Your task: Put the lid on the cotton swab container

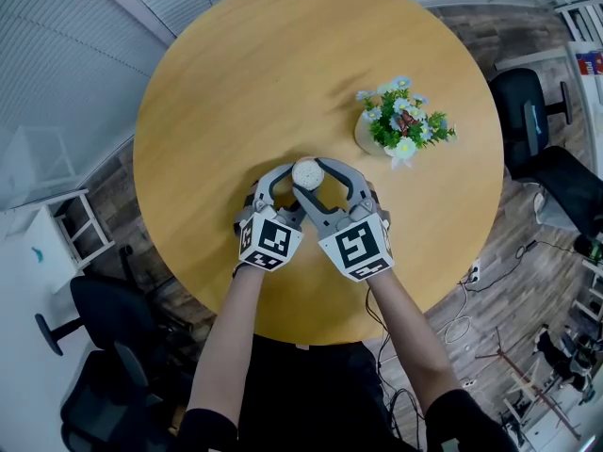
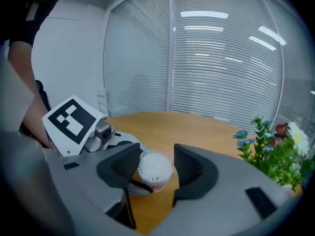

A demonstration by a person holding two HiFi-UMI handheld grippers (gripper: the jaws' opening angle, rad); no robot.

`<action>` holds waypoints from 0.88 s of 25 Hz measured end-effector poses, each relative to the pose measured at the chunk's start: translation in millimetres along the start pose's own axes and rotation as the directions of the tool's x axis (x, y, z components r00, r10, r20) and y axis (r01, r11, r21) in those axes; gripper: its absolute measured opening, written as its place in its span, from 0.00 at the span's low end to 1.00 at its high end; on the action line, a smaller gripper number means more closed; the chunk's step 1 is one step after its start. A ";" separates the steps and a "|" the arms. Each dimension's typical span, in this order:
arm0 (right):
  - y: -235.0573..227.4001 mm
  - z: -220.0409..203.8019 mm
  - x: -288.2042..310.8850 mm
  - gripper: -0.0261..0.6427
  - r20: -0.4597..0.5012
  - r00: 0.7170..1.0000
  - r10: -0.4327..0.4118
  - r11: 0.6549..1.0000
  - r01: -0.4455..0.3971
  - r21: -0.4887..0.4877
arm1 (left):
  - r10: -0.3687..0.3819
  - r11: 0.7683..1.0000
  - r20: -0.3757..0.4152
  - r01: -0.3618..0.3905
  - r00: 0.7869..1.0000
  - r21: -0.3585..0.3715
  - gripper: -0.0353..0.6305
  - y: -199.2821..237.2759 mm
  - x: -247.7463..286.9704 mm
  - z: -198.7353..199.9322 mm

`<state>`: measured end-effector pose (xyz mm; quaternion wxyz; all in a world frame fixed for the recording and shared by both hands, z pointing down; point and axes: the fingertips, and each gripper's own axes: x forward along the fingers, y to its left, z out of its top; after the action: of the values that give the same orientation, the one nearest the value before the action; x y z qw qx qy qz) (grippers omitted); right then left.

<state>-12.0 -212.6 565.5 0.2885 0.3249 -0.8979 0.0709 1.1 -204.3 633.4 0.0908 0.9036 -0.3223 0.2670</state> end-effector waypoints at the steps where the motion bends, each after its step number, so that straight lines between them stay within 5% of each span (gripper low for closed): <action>1: 0.8 -1.7 -0.4 0.36 -0.001 1.000 0.002 1.000 -0.002 0.003 | 0.000 1.000 -0.001 0.000 1.000 0.000 0.41 -0.1 -0.1 0.0; 22: 6.3 -19.0 3.2 0.35 0.006 1.000 -0.008 1.000 0.008 -0.013 | -0.007 1.000 0.003 0.007 1.000 -0.002 0.41 -0.1 0.3 0.4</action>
<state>-9.0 -203.4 583.3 0.2883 0.3268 -0.8978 0.0631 1.6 -204.6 633.2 0.0920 0.9051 -0.3196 0.2651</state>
